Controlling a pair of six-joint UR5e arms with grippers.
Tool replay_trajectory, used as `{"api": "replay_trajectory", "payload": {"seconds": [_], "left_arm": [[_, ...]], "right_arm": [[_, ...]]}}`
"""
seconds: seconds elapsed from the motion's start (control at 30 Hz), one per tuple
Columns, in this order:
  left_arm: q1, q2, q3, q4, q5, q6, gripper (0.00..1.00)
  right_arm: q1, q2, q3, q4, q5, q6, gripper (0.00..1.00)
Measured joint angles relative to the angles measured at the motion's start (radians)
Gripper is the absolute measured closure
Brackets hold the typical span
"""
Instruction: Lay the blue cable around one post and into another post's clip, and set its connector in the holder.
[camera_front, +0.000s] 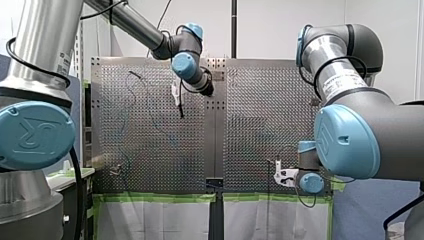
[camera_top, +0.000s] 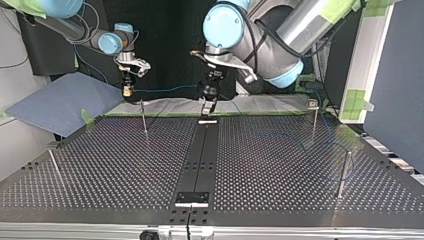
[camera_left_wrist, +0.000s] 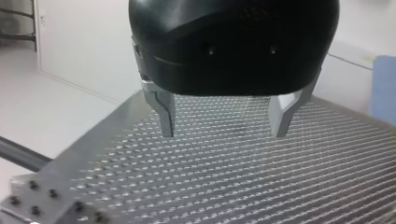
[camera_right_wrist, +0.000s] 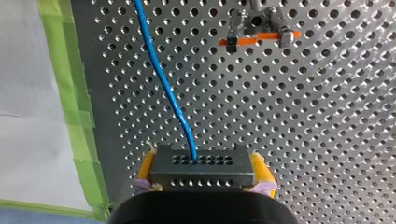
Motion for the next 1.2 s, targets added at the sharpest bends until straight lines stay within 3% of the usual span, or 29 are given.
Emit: {"api": "replay_trajectory", "payload": {"seconds": [0.2, 0.4, 0.53, 0.77, 1.2], "left_arm": [[-0.054, -0.054, -0.053, 0.055, 0.016, -0.039, 0.01], [-0.112, -0.112, -0.106, 0.113, 0.033, -0.022, 0.01], [-0.13, -0.146, -0.097, 0.146, 0.04, -0.016, 0.01], [-0.082, -0.209, -0.069, 0.21, 0.095, -0.006, 0.01], [0.033, -0.325, -0.06, 0.325, 0.192, 0.094, 0.01]], "right_arm": [[0.002, 0.001, 0.0, 0.002, -0.002, 0.007, 1.0], [0.002, 0.001, 0.001, 0.002, -0.004, 0.009, 1.0], [0.002, 0.001, 0.001, 0.002, -0.004, 0.012, 1.0], [0.002, 0.002, 0.001, 0.003, -0.008, 0.015, 1.0], [-0.004, 0.002, 0.001, -0.001, -0.009, 0.019, 1.0]]}}
